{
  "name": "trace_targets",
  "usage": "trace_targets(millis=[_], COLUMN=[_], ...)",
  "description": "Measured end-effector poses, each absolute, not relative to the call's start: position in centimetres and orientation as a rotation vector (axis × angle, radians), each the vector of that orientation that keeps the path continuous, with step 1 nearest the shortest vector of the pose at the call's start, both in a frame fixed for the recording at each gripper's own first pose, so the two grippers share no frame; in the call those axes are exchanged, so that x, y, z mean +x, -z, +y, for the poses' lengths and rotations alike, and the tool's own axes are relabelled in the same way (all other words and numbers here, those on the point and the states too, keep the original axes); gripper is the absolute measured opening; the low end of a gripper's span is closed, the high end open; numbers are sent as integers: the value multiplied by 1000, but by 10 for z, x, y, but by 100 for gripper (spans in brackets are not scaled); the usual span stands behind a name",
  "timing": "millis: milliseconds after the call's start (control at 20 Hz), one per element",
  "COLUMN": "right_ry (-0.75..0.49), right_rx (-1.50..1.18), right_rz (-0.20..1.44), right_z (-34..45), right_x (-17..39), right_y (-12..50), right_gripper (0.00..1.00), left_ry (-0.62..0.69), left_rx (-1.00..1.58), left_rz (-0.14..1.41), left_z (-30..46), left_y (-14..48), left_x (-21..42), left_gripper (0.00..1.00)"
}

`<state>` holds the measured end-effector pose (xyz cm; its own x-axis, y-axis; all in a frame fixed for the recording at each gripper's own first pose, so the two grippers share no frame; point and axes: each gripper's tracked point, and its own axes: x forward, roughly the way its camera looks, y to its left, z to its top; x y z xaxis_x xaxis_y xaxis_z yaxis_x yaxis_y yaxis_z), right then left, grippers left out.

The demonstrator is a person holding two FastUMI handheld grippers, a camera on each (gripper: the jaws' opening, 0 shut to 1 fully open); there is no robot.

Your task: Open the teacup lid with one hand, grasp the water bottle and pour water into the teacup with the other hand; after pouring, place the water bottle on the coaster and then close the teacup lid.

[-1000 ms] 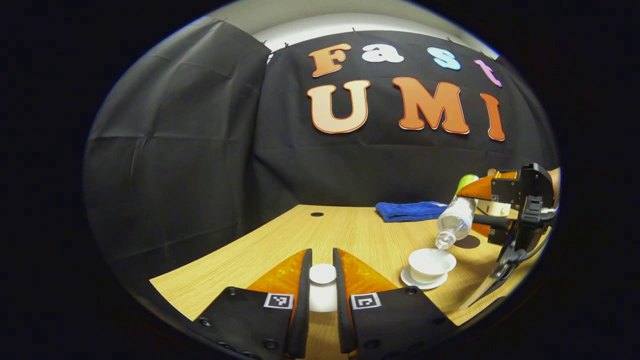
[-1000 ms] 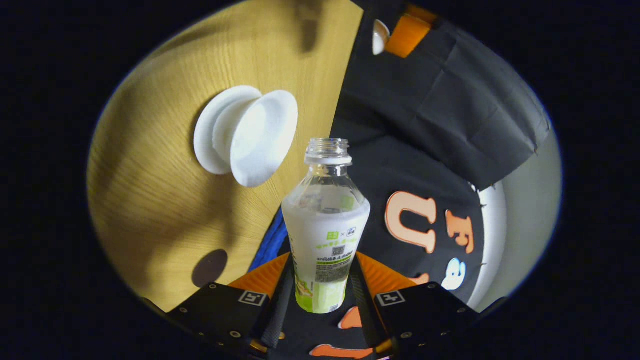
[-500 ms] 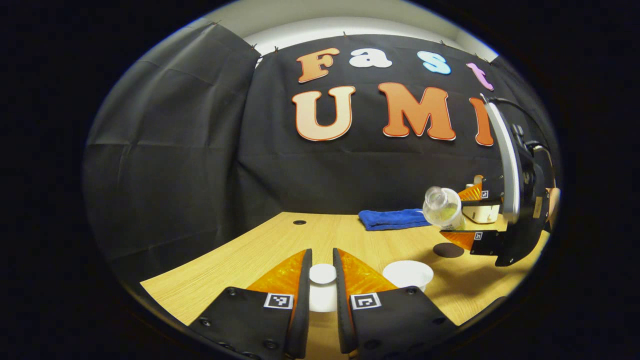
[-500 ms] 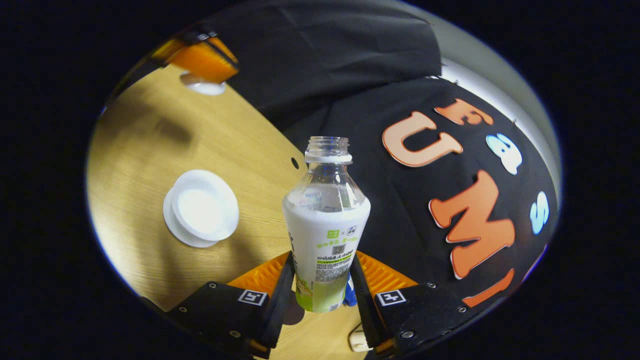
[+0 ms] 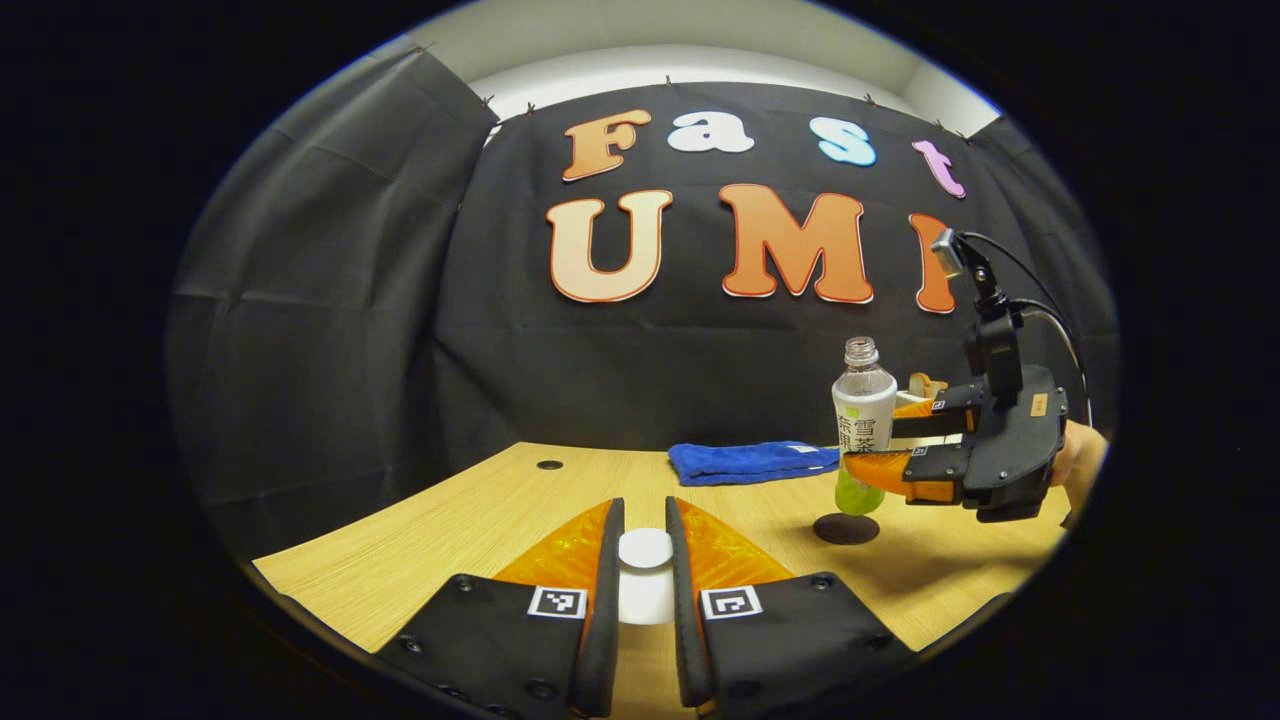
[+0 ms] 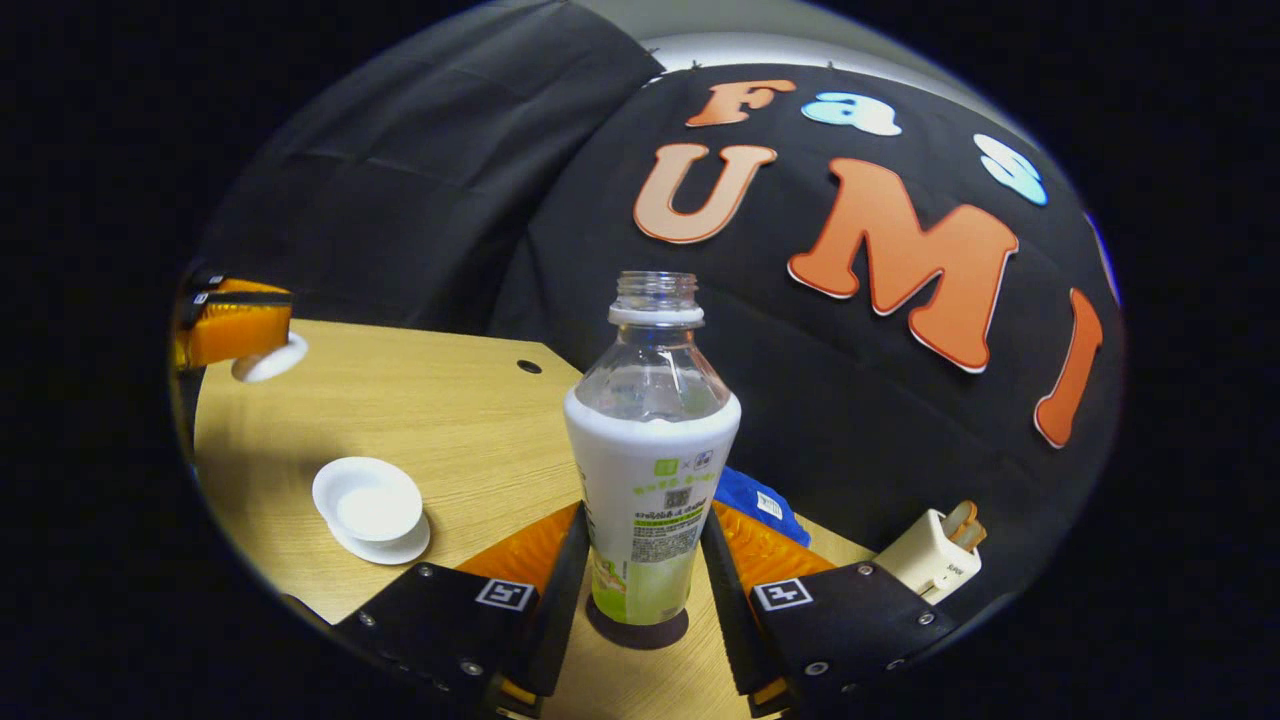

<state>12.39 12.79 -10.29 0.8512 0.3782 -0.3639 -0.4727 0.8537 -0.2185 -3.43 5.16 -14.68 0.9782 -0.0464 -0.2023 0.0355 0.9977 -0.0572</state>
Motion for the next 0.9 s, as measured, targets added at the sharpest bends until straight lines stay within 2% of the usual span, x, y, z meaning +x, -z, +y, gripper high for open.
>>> trace_targets(millis=[200, 250, 300, 850, 900], right_ry=[-423, -418, -407, -316, -317], right_rx=[-182, -161, -145, 80, 84], right_rz=[361, 381, 393, 538, 535], right_z=[124, 122, 116, 89, 88], right_x=[131, 133, 136, 149, 150], right_y=[117, 123, 127, 181, 182], right_gripper=[65, 63, 65, 65, 63], left_ry=[55, 56, 58, 65, 68], left_rx=[-59, -62, -62, -56, -54], left_rz=[196, 195, 196, 227, 229], left_z=[38, 35, 33, 19, 17], left_y=[142, 141, 142, 153, 154], left_x=[-30, -31, -31, -28, -27], left_gripper=[28, 28, 28, 28, 28])
